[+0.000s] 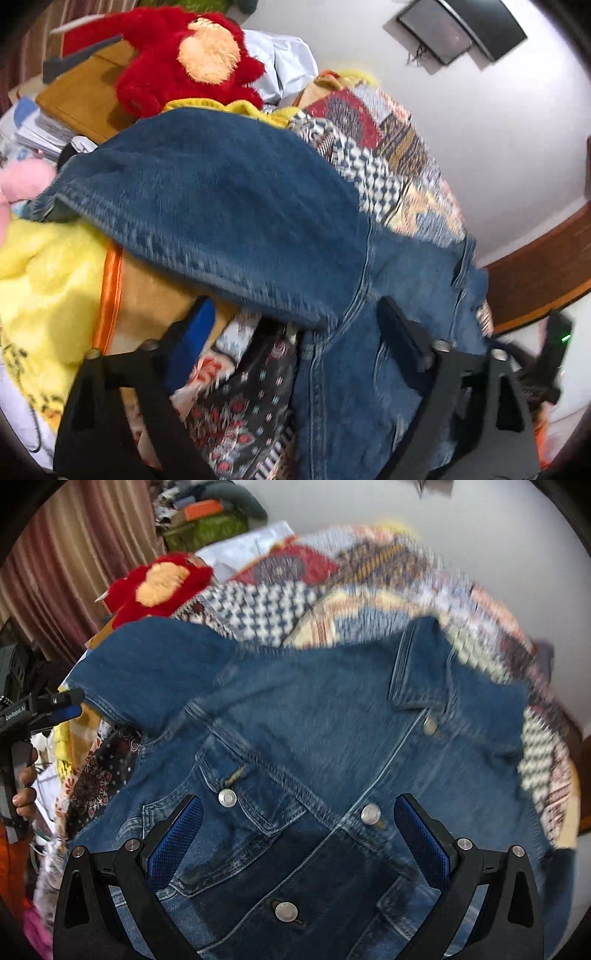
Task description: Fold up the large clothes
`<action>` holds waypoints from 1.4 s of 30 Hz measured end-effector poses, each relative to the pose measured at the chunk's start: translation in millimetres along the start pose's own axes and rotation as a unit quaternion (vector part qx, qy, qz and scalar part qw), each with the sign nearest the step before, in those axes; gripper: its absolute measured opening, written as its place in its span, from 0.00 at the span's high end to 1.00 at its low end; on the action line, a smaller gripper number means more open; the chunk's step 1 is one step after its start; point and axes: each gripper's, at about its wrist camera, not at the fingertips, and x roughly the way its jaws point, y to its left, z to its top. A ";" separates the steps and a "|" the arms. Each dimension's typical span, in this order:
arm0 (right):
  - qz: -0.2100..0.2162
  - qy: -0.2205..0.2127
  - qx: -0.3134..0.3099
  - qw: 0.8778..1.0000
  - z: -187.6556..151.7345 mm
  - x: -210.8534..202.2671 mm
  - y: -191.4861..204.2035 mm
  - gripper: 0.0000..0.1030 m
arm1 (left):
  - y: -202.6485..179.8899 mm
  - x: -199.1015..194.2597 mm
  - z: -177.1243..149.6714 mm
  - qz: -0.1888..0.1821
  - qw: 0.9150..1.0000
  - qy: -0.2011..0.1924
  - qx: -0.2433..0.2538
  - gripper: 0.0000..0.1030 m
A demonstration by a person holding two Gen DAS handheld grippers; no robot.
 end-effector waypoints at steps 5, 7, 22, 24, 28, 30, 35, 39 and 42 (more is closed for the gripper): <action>0.050 0.051 0.057 0.996 2.8 23.4 -20.6 0.00 | 14.5 11.9 24.2 0.013 1.000 -0.014 -0.021 0.45; 0.055 0.067 0.079 0.993 3.5 31.6 -28.9 0.00 | 17.6 15.9 31.6 0.027 0.999 -0.020 -0.024 0.57; 0.075 0.055 0.128 0.987 3.1 -0.3 -51.2 0.00 | -101.8 -39.0 49.6 0.093 0.972 -0.136 0.166 0.92; 0.075 0.039 0.130 0.988 1.7 -17.4 -54.5 0.00 | -130.8 -41.0 44.9 0.079 0.967 -0.140 0.200 0.92; 0.078 0.007 0.144 0.986 -5.1 -55.8 -68.9 0.00 | -176.7 -16.0 29.3 0.059 0.960 -0.109 0.252 0.91; 0.075 -0.008 0.152 0.985 -10.1 -75.9 -75.9 0.00 | -187.0 7.2 18.7 0.055 0.961 -0.080 0.258 0.91; 0.059 -0.025 0.154 0.986 -27.5 -106.3 -88.7 0.00 | -182.6 76.8 -12.6 0.023 0.974 0.030 0.225 0.91; 0.053 -0.022 0.159 0.986 -42.9 -112.5 -99.3 0.00 | -172.1 112.6 -39.4 0.013 0.977 0.096 0.191 0.91; 0.058 -0.019 0.171 0.983 -51.2 -110.0 -106.1 0.00 | -160.9 127.1 -54.1 0.002 0.976 0.136 0.169 0.87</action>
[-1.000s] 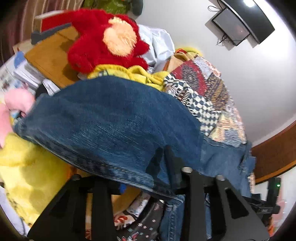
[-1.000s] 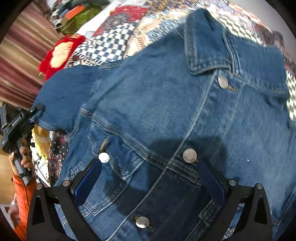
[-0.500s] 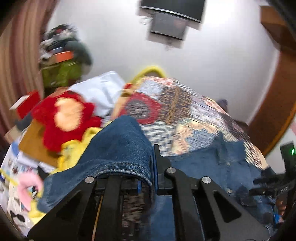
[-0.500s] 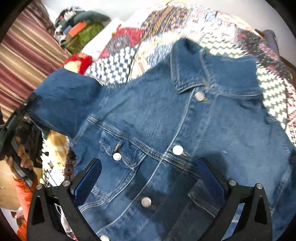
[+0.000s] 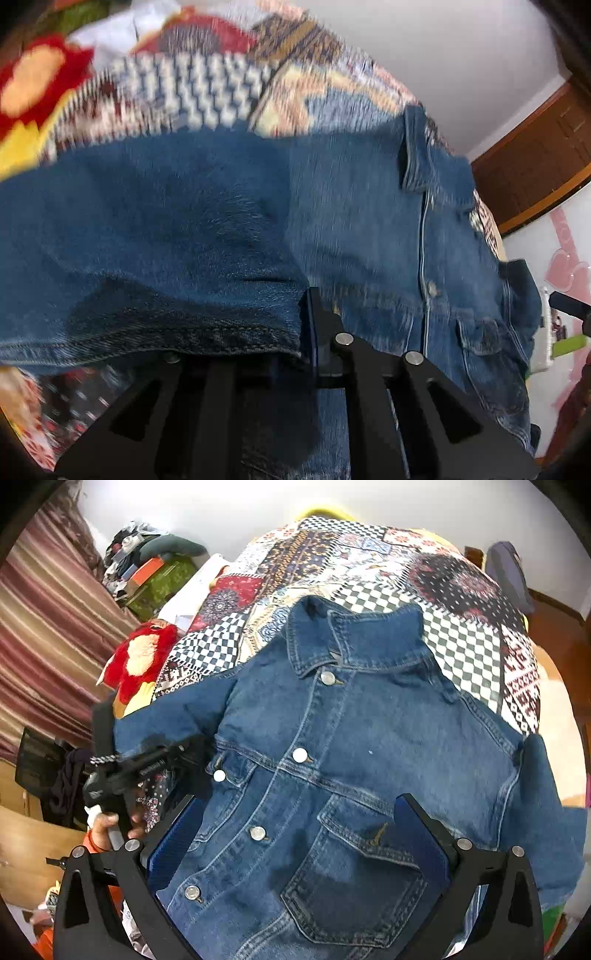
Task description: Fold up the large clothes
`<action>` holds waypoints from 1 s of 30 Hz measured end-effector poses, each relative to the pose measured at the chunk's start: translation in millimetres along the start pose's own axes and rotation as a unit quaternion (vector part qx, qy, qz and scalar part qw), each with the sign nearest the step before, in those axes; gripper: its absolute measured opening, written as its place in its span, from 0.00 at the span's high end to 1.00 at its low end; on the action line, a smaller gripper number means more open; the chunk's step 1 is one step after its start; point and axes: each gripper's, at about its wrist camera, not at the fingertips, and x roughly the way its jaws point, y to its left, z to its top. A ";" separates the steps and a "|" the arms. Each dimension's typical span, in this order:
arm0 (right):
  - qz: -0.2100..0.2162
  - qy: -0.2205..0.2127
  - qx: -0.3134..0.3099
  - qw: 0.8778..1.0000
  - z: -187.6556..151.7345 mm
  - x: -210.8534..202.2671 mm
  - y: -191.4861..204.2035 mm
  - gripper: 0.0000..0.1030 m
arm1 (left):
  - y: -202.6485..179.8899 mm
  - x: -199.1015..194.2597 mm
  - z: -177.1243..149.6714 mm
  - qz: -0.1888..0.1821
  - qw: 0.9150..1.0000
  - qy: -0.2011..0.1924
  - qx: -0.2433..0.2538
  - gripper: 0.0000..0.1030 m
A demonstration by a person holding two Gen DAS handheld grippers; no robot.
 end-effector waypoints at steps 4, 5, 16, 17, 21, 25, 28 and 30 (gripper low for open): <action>0.010 0.001 0.011 1.000 -2.3 2.0 -1.0 0.00 | 8.4 -5.8 -15.2 -0.010 1.000 0.026 -0.013 0.63; 0.013 0.001 0.012 1.000 -2.2 2.8 0.1 0.00 | 10.5 -10.9 -18.1 -0.016 1.000 0.023 -0.014 0.56; 0.023 0.009 -0.005 1.000 5.1 20.4 21.6 0.00 | 103.0 -110.4 -65.3 -0.012 0.988 -0.076 -0.135 0.37; 0.024 0.010 -0.006 1.000 5.6 22.0 23.3 0.00 | 112.4 -113.0 -67.4 -0.008 0.986 -0.082 -0.145 0.37; 0.027 0.016 -0.006 0.999 7.6 29.0 28.4 0.00 | 147.4 -127.9 -78.9 0.013 0.977 -0.102 -0.188 0.37; 0.028 0.021 -0.005 0.999 7.8 34.3 31.3 0.00 | 173.0 -131.2 -74.3 0.026 0.968 -0.118 -0.222 0.37; 0.027 0.023 -0.003 0.999 7.2 36.2 31.1 0.00 | 185.0 -134.0 -66.5 0.048 0.963 -0.134 -0.230 0.37; 0.027 0.025 0.001 0.999 6.6 36.7 29.3 0.00 | 188.6 -137.8 -60.5 0.057 0.960 -0.147 -0.230 0.42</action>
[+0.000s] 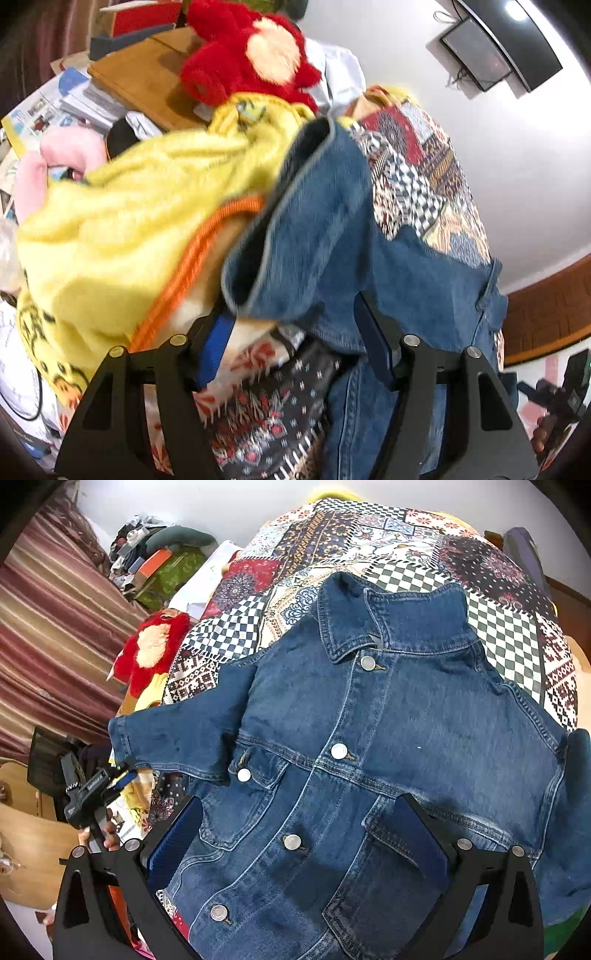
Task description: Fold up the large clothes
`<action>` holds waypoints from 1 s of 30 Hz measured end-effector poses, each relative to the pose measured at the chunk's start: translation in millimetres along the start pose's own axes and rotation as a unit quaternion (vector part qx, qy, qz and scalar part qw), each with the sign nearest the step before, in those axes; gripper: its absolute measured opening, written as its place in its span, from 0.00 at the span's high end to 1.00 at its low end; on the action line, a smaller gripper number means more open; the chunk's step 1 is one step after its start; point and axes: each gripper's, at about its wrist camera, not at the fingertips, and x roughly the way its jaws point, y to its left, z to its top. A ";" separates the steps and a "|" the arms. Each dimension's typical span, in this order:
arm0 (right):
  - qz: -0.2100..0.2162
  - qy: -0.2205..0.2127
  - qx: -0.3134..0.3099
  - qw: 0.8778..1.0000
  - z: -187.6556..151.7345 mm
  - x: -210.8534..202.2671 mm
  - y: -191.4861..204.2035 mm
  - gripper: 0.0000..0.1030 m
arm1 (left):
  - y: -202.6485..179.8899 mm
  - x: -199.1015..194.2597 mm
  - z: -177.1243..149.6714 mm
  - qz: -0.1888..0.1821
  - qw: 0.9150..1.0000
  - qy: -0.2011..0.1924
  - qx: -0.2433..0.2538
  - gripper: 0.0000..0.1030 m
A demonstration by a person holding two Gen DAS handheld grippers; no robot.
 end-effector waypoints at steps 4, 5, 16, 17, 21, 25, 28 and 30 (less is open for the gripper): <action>-0.002 0.000 0.006 1.000 -0.5 -0.4 -5.7 0.00 | -10.1 -7.4 10.4 0.054 0.997 -0.041 0.033 0.76; -0.003 -0.001 0.008 1.000 -0.9 -0.9 -7.5 0.00 | -16.6 -9.3 12.6 0.059 0.996 -0.051 0.042 0.81; -0.019 -0.031 0.009 0.999 -4.9 -24.1 -29.6 0.00 | -158.0 -66.7 14.7 -0.004 0.973 -0.127 0.195 0.91; -0.019 -0.035 0.009 0.999 -5.3 -27.9 -32.3 0.00 | -179.5 -72.2 12.8 -0.020 0.968 -0.133 0.214 0.91; -0.018 -0.056 0.016 0.998 -7.5 -44.8 -47.7 0.00 | -256.0 -82.8 -3.2 -0.078 0.947 -0.138 0.279 0.91; -0.013 -0.071 0.034 0.997 -11.0 -60.0 -68.3 0.00 | -322.1 -78.5 -27.9 -0.132 0.928 -0.119 0.327 0.91; -0.014 -0.077 0.046 0.996 -15.2 -68.7 -83.3 0.00 | -361.4 -63.3 -53.6 -0.157 0.916 -0.093 0.358 0.91; -0.018 -0.081 0.053 0.995 -18.3 -74.6 -93.7 0.00 | -382.5 -49.1 -73.1 -0.168 0.908 -0.071 0.377 0.91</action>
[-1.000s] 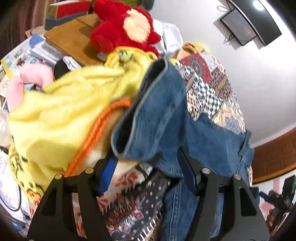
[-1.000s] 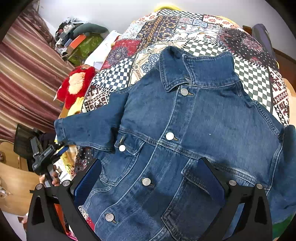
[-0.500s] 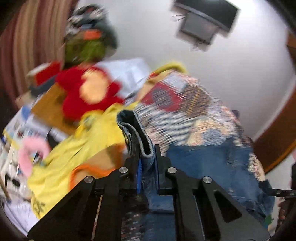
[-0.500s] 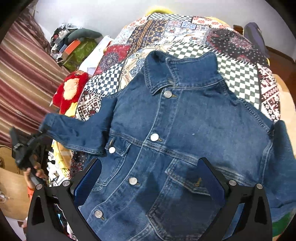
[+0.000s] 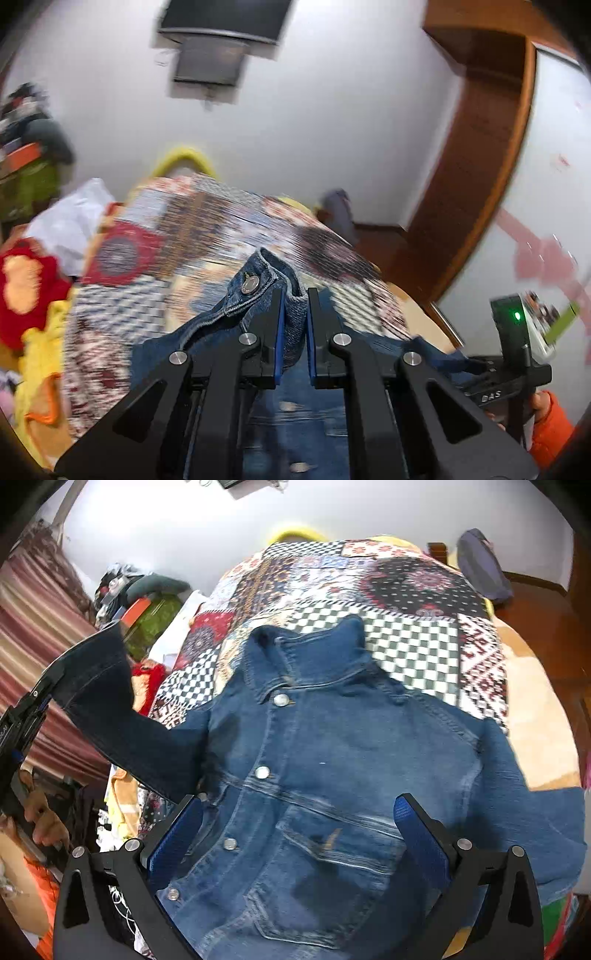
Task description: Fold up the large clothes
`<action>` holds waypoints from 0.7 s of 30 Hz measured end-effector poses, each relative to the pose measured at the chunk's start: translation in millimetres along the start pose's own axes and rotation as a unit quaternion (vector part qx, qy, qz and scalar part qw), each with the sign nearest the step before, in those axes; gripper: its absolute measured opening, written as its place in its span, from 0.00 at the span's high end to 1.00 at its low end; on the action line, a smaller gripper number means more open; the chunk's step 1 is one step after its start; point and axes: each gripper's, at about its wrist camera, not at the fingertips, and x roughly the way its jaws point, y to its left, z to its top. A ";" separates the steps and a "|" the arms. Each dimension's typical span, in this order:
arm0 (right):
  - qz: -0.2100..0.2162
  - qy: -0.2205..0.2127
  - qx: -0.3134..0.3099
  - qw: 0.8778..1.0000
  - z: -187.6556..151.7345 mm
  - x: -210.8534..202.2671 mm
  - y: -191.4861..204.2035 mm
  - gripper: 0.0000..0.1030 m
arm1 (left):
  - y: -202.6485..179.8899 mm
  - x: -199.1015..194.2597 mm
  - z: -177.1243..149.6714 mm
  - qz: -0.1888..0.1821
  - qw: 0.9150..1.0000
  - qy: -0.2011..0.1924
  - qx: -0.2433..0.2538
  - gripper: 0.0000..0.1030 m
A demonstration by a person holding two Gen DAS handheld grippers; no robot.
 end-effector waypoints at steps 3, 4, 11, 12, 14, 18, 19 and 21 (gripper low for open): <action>-0.008 -0.005 0.009 1.000 -1.7 -8.1 -16.8 0.00 | -34.3 37.8 -9.0 -0.037 0.998 0.041 0.013 0.91; -0.010 -0.006 0.012 1.000 -2.5 -9.1 -21.1 0.00 | -44.7 52.3 -14.2 -0.054 0.997 0.059 0.012 0.91; -0.028 -0.004 0.045 0.999 -11.6 -15.8 -58.2 0.00 | -98.3 134.1 -68.2 -0.137 0.971 0.195 0.002 0.92; -0.030 -0.001 0.050 0.998 -13.5 -15.5 -64.0 0.00 | -103.9 142.4 -76.5 -0.144 0.966 0.215 0.004 0.92; -0.034 0.002 0.057 0.998 -15.4 -14.6 -70.8 0.00 | -113.2 151.5 -91.4 -0.142 0.959 0.245 0.013 0.92; -0.031 0.007 0.080 0.996 -18.1 -14.1 -87.0 0.00 | -123.5 144.1 -108.2 -0.152 0.948 0.277 0.037 0.91; -0.028 0.007 0.083 0.996 -17.5 -13.2 -87.2 0.00 | -120.8 135.8 -108.4 -0.139 0.952 0.266 0.051 0.87; -0.022 0.009 0.087 0.996 -15.9 -11.8 -86.8 0.00 | -111.4 120.4 -104.4 -0.116 0.961 0.244 0.064 0.73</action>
